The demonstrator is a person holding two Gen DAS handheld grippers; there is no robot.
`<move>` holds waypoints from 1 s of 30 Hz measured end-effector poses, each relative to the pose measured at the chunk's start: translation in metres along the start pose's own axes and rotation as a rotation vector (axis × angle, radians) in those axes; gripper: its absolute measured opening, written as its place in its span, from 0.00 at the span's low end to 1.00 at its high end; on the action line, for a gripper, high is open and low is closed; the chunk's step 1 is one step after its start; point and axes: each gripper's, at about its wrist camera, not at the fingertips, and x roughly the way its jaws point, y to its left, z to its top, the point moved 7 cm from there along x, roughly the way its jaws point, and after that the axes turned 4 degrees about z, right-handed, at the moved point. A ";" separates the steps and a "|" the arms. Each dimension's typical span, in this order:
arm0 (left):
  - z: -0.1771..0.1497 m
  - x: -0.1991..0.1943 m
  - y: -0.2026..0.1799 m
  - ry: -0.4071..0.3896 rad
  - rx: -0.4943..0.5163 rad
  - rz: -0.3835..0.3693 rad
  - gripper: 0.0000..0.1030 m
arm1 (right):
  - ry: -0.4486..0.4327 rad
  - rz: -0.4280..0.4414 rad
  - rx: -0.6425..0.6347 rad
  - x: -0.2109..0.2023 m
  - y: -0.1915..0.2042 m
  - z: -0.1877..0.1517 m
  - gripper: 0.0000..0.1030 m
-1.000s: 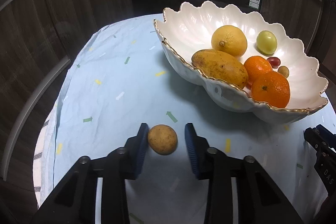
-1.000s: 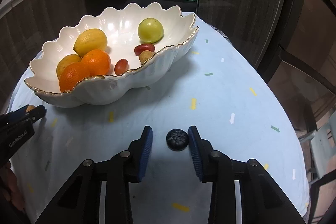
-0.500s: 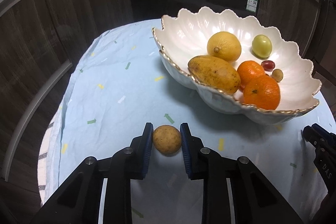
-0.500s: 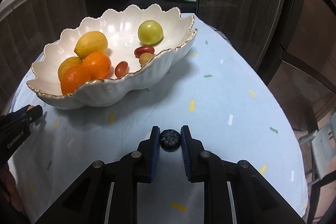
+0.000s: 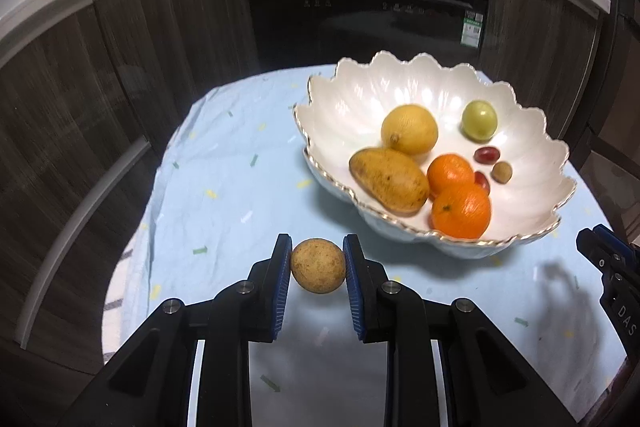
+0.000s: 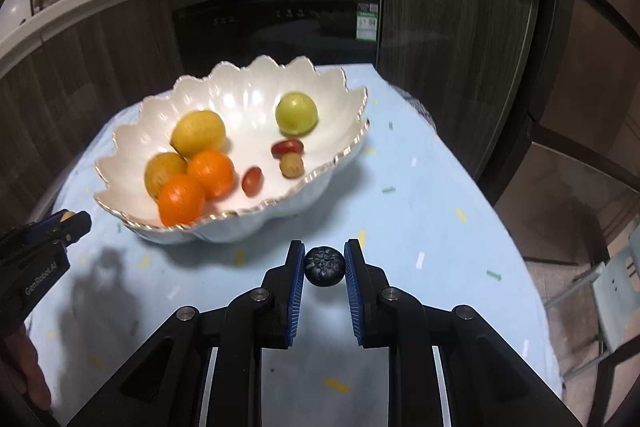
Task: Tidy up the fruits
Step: 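Carry the small brown fruit and blueberry over the bowl with both tools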
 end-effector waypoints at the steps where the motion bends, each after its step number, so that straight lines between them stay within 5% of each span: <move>1: 0.002 -0.003 0.000 -0.004 -0.001 -0.002 0.26 | -0.008 0.005 -0.002 -0.003 0.001 0.002 0.21; 15: 0.044 -0.028 -0.004 -0.072 -0.001 -0.012 0.26 | -0.093 0.039 -0.037 -0.026 0.006 0.049 0.21; 30: 0.091 -0.009 -0.007 -0.096 -0.001 -0.030 0.26 | -0.119 0.046 -0.030 -0.009 0.007 0.102 0.21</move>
